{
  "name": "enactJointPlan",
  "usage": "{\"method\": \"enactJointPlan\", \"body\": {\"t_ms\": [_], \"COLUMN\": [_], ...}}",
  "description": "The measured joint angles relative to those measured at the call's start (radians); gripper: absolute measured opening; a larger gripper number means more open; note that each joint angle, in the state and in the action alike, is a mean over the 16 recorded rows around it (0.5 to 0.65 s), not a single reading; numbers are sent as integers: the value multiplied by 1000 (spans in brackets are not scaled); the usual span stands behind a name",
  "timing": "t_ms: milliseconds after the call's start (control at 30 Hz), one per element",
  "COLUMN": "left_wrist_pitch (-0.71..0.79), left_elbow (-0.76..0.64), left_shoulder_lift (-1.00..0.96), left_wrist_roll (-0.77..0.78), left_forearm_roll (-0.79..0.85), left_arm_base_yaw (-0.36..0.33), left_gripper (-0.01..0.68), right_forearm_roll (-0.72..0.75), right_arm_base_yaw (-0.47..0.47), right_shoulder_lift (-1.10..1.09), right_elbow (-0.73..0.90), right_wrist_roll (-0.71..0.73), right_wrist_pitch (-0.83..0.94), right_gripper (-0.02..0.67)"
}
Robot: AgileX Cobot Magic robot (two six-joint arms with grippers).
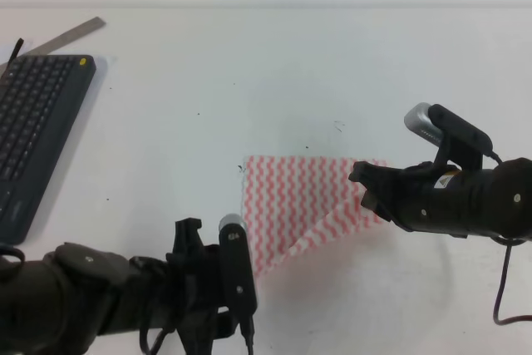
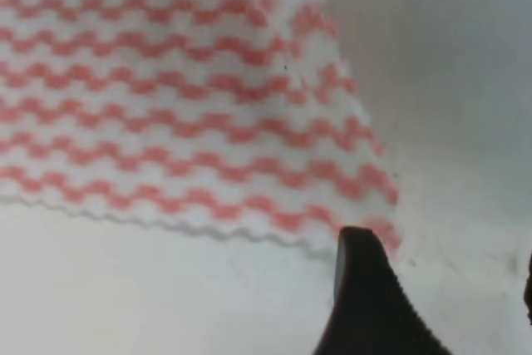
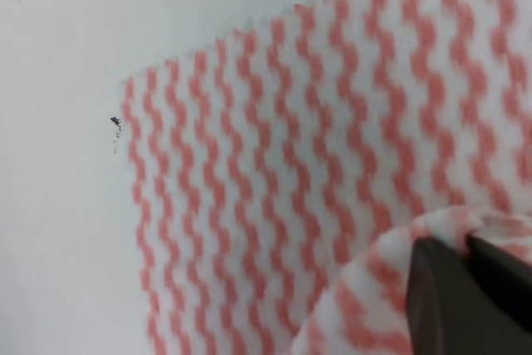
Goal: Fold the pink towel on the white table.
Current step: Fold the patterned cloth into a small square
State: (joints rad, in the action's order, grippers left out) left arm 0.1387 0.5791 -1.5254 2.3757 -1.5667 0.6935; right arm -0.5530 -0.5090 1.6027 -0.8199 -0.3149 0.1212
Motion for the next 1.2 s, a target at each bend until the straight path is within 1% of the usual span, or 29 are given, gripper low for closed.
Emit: {"method": "enactJointPlan", "body": {"t_ms": [433, 1067, 1200], "left_wrist_pitch": [-12, -16, -20], "left_elbow": [45, 62, 68], "left_shoulder_lift": [-25, -93, -105], "left_wrist_roll": [28, 74, 74], "left_forearm_roll": [-30, -55, -63], "left_arm_base_yaw": [0, 0, 0], "left_gripper": [367, 367, 357], "right_forearm_roll": [-1, -3, -3], "right_arm_base_yaw": [0, 0, 0], "right_shoulder_lift": [0, 0, 0], "right_elbow": [0, 0, 0], "right_wrist_roll": [9, 19, 23], "right_wrist_pitch": [-1, 1, 5], "right_gripper": [-14, -15, -15]}}
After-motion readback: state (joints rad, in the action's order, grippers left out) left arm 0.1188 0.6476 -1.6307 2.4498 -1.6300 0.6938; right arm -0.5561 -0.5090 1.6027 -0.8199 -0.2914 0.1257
